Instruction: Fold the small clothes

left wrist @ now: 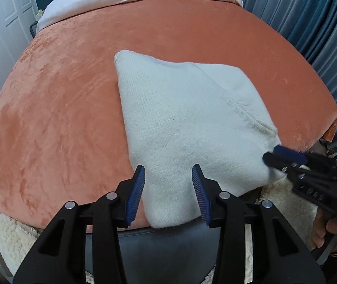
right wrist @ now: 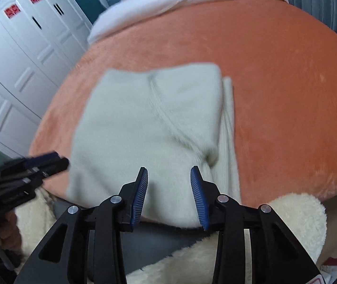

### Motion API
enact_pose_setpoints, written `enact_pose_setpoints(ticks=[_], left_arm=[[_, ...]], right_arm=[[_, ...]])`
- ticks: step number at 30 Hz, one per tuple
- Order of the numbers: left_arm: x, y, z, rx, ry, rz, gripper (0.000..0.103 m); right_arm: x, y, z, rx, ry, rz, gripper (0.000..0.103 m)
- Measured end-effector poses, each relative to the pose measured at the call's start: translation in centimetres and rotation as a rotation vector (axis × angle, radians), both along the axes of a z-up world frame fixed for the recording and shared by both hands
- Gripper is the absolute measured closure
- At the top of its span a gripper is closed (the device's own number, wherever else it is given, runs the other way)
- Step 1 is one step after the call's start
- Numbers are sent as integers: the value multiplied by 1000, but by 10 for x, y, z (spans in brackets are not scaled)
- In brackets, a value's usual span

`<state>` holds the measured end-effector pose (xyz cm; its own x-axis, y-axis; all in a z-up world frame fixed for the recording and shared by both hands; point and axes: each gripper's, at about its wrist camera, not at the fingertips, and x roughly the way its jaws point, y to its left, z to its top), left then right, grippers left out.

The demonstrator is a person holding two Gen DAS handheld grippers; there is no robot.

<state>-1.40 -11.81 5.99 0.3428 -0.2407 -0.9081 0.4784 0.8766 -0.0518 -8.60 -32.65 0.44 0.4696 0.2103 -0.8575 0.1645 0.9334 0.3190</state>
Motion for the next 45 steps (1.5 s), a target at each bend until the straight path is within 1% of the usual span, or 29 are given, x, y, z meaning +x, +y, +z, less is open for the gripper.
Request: enact_pose_setpoints(ticks=[1,3,7,11,12,13,14,15,17,19,20,21,22,23,25,26,28,30,31,32,33,35,37,38,40,42,43,44,45], left_arm=[[0,-4,-6,15,6,-1,63],[2,-8,-17,30,30,5,63],[4,-9,-25,46,34,18,63],[7,-10,-28,47,38,22,62],[7,-10,-28,49,39,23,62],[8,-10,-29,49,40,25,62],[8,-10,-29,50,42,27,62],[9,-9,-29,49,44,28,62],[10,-7,-27,34,52,35,62],[15,1,-24,-21,67,62,62],[17,4,-21,-49,73,75,62],[18,6,-18,-67,72,86,62],[20,7,-14,-76,63,95,62],[23,8,-9,-81,45,98,62],[26,7,-2,-82,8,102,61],[29,5,-1,-72,-3,100,60],[35,0,-8,-48,1,96,56],[42,-7,-24,-37,32,84,52],[44,-11,-32,-36,48,78,45],[44,-15,-40,-27,55,73,42],[43,-18,-43,-3,37,78,40],[39,-22,-42,21,11,70,40],[38,-22,-40,23,12,68,40],[38,-21,-40,21,17,67,40],[37,-22,-41,19,21,70,40],[34,-23,-40,26,15,70,40],[34,-24,-41,30,11,69,40],[34,-25,-41,30,12,65,40],[35,-24,-42,31,15,62,39]], right_arm=[[2,0,-19,2,52,3,72],[3,-4,-40,34,100,-22,77],[4,-10,-16,67,60,-50,74],[8,-31,19,99,-62,-103,66],[15,-39,24,92,-79,-123,56],[22,-45,26,86,-89,-143,50],[28,-50,25,78,-97,-164,43],[37,-55,23,79,-97,-180,41],[58,-62,8,102,-68,-200,40],[77,-63,-9,114,-30,-186,40],[80,-63,-16,111,-17,-171,51],[87,-57,-19,101,-9,-143,77],[89,-52,-15,93,-17,-127,85],[89,-49,-2,101,-55,-112,86],[81,-47,33,139,-189,-86,88],[76,-47,49,127,-237,-85,88],[70,-53,59,117,-278,-94,88],[76,-63,24,68,-181,-122,88],[84,-66,-2,8,-96,-124,88],[89,-66,-32,-35,-2,-122,83],[84,-70,-44,3,-15,-141,81],[74,-80,-28,93,-41,-205,81],[58,-79,4,67,-107,-243,80],[48,-75,20,68,-153,-223,79],[35,-63,35,84,-173,-170,79],[31,-48,25,74,-116,-103,80],[32,-38,11,30,-62,-73,80],[34,-31,-7,-24,-2,-48,85],[35,-27,-17,-46,7,-37,86]])
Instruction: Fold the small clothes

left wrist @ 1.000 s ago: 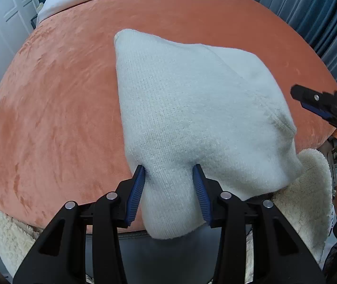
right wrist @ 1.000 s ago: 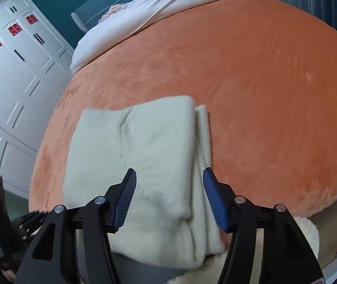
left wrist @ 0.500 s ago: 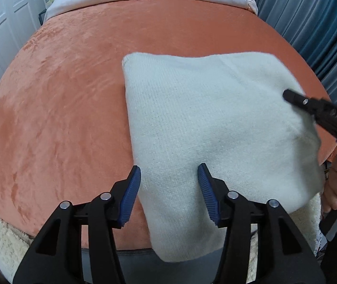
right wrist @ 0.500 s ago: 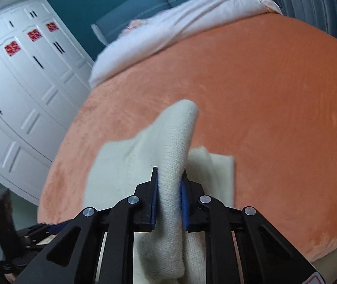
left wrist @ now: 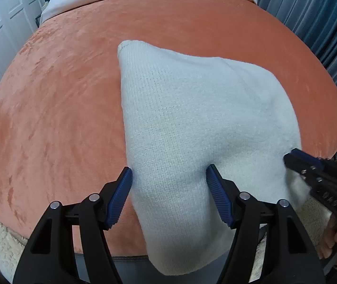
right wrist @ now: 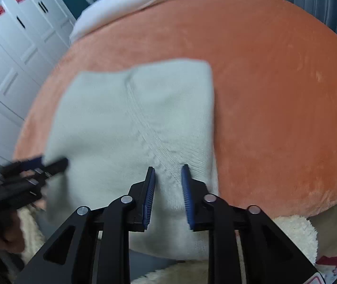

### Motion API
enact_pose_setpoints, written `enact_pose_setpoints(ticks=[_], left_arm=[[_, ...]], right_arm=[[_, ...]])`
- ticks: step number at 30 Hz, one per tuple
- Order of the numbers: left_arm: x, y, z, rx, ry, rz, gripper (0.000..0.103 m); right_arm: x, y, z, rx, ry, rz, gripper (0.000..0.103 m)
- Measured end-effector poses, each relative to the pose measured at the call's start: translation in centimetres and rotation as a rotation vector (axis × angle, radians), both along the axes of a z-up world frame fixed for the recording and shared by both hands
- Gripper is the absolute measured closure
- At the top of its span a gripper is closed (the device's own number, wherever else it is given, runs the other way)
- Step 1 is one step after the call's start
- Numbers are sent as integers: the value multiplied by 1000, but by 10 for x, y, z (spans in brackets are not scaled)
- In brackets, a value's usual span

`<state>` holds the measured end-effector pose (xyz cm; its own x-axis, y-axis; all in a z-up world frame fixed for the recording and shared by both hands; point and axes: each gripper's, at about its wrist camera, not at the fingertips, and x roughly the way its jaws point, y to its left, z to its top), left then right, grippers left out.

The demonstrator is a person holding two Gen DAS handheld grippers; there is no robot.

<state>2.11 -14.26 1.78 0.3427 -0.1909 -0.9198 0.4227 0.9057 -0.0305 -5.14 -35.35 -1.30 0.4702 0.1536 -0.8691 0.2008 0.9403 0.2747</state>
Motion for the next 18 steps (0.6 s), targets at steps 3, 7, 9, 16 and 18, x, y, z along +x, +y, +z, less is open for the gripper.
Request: enact_pose_setpoints(ticks=[3,7,9,16,18], left_arm=[[-1,0,1,12,-15,-1,39],[1,2,2,2,-5,10,39],[-2,4,4,-1,0,11,39],[-45,41,22,-106,52,-131,17],[-62,46,11,-48,63,-200,17]], right_arm=[[1,2,9,-13,-15,-26,85],[-3,8,38,28,-73,-18,82],[-9,12,32,-1,-49,3,77],[-53,-6,23,47,3,-91,43],[-56,-11,14,95,10,-107,38]])
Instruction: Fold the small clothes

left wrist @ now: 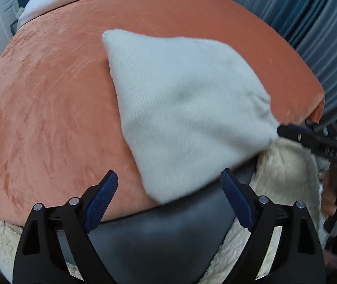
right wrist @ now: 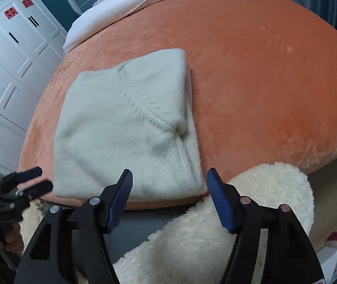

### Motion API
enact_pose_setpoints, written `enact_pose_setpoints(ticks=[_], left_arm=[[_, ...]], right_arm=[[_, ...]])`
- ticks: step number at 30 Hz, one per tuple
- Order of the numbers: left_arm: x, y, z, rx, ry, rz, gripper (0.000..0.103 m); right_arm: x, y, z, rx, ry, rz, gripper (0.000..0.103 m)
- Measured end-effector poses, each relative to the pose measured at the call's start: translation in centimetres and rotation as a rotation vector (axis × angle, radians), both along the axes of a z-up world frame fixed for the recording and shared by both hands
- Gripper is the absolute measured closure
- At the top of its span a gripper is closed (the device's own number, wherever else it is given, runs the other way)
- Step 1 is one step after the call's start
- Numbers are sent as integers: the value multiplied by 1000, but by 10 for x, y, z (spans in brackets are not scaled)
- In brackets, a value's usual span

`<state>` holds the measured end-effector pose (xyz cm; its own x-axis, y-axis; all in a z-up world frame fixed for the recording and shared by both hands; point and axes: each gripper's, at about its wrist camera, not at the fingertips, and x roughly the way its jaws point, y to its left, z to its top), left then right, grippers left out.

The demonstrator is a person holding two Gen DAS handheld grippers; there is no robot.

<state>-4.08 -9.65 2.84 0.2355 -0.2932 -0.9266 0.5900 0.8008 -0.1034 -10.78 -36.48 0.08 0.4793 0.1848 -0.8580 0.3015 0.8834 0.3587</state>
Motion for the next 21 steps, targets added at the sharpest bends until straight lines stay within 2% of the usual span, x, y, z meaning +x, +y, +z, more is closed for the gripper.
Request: enact_pose_setpoints(ticks=[2,3,4,5,6,7,9,10,11,12,14,15,16,17,18,21], left_arm=[[-7,-2,-17,70,1,-26,20],[-6,-3,-25,79,14,-20,26],[-2,-3,-31,71,35,-6,49],[5,-2,-37,73,65,29,73],[12,2,-38,55,105,73,78],[18,7,-36,14,136,111,79],[20,12,-33,11,134,125,80],[18,12,-35,24,135,115,80],[17,10,-40,48,137,112,80],[15,8,-46,68,148,113,80],[14,8,-61,113,173,134,80],[14,10,-65,156,162,146,83],[13,13,-69,211,132,162,89],[14,20,-71,254,104,180,88],[15,27,-69,253,105,195,88],[15,48,-40,107,105,211,88]], right_arm=[[2,4,-17,32,57,12,40],[5,5,-25,55,68,18,59],[9,6,-31,87,70,22,73],[6,8,-30,113,60,25,92],[3,9,-19,132,20,19,93],[-2,10,3,136,-67,20,93],[-15,9,40,123,-184,26,95],[-20,6,50,122,-206,28,95],[-22,2,44,128,-181,27,95],[-22,0,27,109,-114,24,95],[-17,4,-28,17,75,34,97],[-17,8,-47,-3,140,40,100],[-16,11,-44,-29,136,48,99],[-14,14,-36,-57,132,61,99],[-13,15,-31,-67,123,72,98],[-19,11,-15,-69,111,67,92]])
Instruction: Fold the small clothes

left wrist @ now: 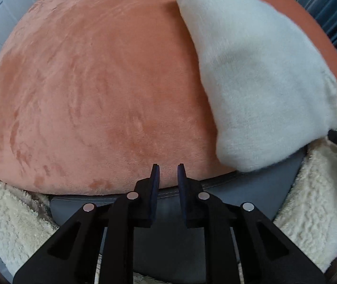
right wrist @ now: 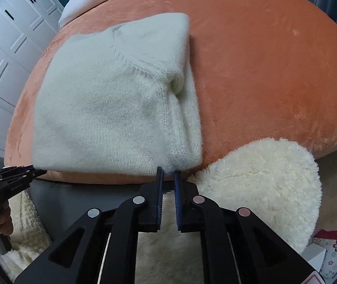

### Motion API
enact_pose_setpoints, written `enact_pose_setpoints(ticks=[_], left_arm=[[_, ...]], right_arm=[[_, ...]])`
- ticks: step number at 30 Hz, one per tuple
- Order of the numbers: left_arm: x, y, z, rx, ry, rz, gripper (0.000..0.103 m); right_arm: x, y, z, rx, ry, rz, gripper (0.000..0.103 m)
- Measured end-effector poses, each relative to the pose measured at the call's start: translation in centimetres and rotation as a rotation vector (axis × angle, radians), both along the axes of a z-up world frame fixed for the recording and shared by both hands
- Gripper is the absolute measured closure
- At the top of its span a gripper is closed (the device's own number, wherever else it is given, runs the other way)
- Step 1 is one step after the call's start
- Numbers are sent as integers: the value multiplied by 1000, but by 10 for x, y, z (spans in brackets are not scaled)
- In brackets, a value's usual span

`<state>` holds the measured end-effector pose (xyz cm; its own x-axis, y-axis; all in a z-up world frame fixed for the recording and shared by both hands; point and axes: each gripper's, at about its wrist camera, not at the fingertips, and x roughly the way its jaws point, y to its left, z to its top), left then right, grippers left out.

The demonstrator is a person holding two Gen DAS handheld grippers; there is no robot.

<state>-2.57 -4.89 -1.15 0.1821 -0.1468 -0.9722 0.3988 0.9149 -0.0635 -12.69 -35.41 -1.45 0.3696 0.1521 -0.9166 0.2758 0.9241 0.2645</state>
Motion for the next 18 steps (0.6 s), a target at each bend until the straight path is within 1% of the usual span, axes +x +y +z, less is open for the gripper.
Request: enact_pose_setpoints(ticks=[1,2,3,4,5,7,9,10,11,12,13,14,15,16,17,18], left_arm=[[-1,3,14,-32,-23,-1,84],[0,2,31,-62,-53,-8,75],[1,0,46,-91,-87,-12,68],[4,-5,59,-117,-118,-14,56],[9,-15,70,-148,-147,-19,54],[26,-39,80,-209,-163,-40,54],[38,-66,78,-247,-156,-48,54],[43,-79,74,-252,-159,-53,54],[49,-86,69,-238,-158,-56,54],[56,-95,57,-199,-146,-56,54],[59,-103,46,-155,-145,-48,52],[61,-111,37,-125,-168,-59,44],[59,-118,31,-92,-209,-90,40],[55,-122,29,-52,-241,-121,38],[47,-125,31,-22,-261,-147,36],[45,-124,34,-19,-263,-159,35]], right_arm=[[-7,-4,8,4,-17,-15,91],[-9,-8,18,8,-40,-33,87],[-8,-11,28,3,-67,-51,82],[-9,-13,36,-2,-99,-62,82],[-5,-14,47,1,-137,-64,82],[11,-13,66,7,-211,-39,83],[27,-11,76,-14,-257,-15,83],[39,-9,75,-16,-269,5,83],[51,-7,66,-25,-257,16,83],[64,-4,54,-35,-223,18,83],[79,5,29,-42,-149,19,84],[89,8,2,-20,-81,27,86],[90,3,-8,-8,-106,26,89],[88,2,-6,-5,-151,23,89],[89,0,-2,2,-132,24,89],[88,-2,6,12,-122,14,88]])
